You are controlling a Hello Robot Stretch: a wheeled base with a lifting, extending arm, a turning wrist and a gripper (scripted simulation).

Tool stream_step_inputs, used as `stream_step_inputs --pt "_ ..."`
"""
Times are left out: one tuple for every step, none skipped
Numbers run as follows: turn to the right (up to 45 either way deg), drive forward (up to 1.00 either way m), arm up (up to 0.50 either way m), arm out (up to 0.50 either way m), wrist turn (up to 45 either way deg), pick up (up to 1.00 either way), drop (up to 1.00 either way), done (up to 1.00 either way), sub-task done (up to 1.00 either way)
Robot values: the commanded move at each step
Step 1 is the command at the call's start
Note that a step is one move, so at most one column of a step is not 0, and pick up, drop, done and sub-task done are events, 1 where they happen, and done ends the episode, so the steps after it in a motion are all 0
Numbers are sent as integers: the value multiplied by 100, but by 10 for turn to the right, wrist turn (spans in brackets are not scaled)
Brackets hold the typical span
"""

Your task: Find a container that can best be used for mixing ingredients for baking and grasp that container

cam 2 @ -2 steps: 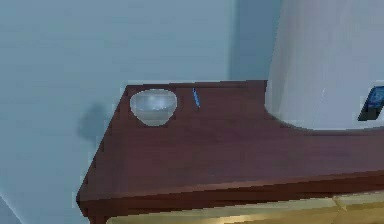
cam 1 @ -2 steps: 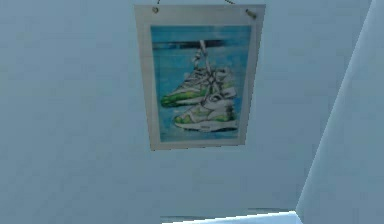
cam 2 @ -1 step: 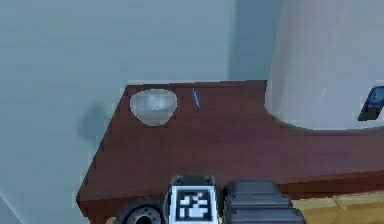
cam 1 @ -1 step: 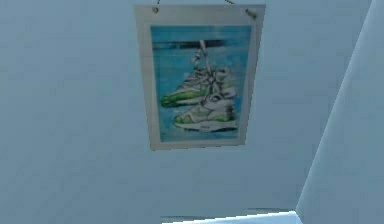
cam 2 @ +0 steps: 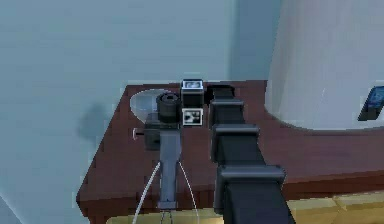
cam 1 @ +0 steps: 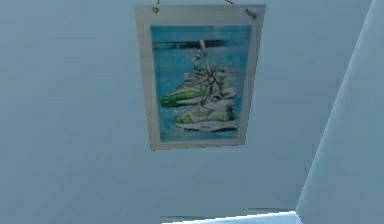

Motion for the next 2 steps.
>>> stream_step_inputs --pt "0 0 0 0 450 0 0 0 0" --pt "0 0 0 0 450 0 0 0 0"
